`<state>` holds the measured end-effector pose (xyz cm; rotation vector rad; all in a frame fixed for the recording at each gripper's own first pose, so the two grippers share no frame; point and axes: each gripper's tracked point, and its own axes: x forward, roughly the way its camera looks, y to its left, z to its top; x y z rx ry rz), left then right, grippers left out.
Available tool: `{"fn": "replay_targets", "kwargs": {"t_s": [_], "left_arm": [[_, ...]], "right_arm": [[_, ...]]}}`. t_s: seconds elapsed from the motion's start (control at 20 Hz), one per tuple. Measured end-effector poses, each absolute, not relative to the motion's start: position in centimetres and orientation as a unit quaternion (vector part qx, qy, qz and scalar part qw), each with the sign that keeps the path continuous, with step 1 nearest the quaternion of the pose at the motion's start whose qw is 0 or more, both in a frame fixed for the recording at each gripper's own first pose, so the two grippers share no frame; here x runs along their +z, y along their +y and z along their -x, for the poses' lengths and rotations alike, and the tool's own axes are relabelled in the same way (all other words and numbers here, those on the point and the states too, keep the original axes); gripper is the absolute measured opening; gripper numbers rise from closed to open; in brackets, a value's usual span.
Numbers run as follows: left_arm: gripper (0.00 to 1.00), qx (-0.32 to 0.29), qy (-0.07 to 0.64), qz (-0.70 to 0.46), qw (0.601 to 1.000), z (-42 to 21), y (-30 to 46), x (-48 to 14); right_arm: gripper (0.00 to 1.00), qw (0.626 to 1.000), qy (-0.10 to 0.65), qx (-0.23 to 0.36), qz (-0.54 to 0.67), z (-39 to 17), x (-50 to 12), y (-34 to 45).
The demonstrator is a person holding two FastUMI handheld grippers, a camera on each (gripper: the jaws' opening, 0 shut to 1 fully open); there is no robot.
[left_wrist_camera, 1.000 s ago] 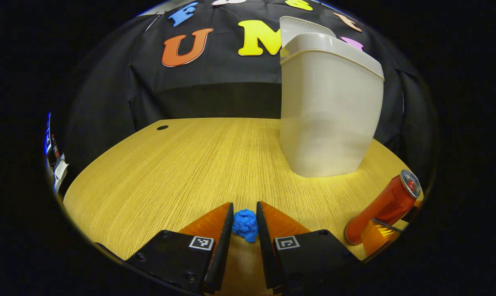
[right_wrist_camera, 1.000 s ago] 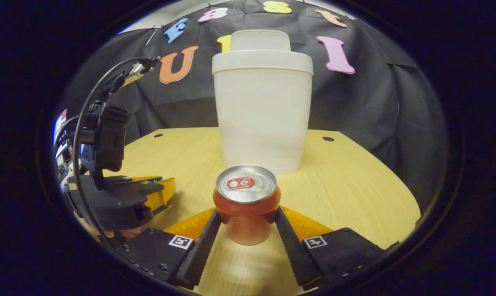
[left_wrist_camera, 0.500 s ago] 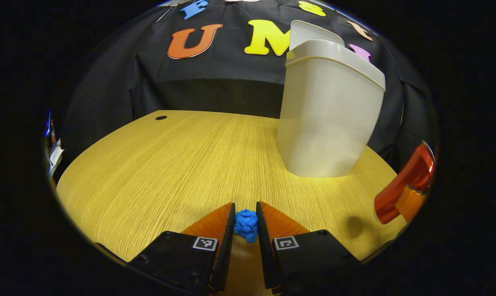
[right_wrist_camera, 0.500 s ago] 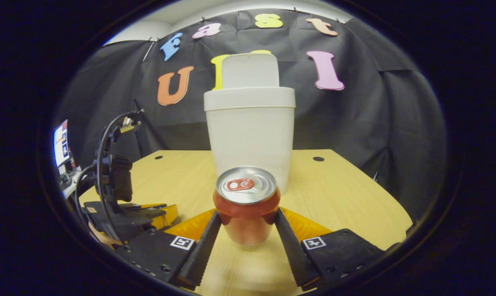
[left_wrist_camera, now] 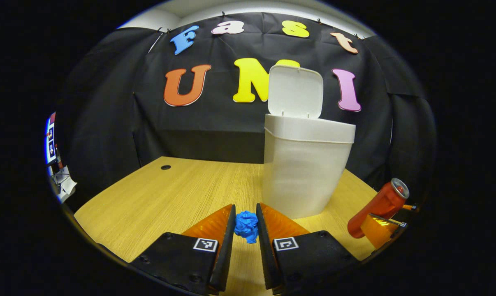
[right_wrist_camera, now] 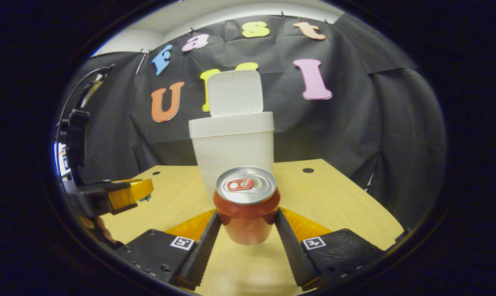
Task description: Press the lid of the desktop garbage bin to open it, pick up the crumpled paper on the desktop and throw it into the bin, then pick up the pop can on the desktop and drop it into the bin, and finally close the garbage bin lid.
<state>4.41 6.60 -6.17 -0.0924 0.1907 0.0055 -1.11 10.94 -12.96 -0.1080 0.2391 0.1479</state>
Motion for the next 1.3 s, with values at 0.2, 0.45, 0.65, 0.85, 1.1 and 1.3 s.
{"fn": "replay_targets", "kwargs": {"t_s": [0.2,0.45,0.65,0.85,1.1,1.3], "left_arm": [[0.36,0.010,0.023,0.015,1.000,-4.4,5.9,0.9],[0.35,0.007,-0.039,-0.020,0.999,-5.3,3.5,7.5],[0.35,-0.017,-0.070,0.006,0.997,-8.3,0.3,11.8],[0.35,0.008,-0.105,-0.006,0.994,-13.6,-1.3,14.9],[0.29,-0.003,-0.095,-0.018,0.995,-20.3,-5.9,13.1],[0.34,-0.007,-0.071,-0.001,0.997,-23.1,-7.2,12.4]], "right_arm": [[0.80,0.991,0.105,0.073,0.045,1.4,-11.4,10.3],[0.80,0.993,0.097,0.068,0.023,1.0,-10.1,9.0],[0.80,0.993,0.097,0.074,0.009,1.1,-9.5,8.9],[0.80,0.993,0.092,0.075,0.014,1.0,-9.2,8.5],[0.80,0.993,0.088,0.075,0.018,0.8,-8.9,8.4],[0.80,0.995,0.084,0.061,0.009,0.6,-8.3,7.0]]}}
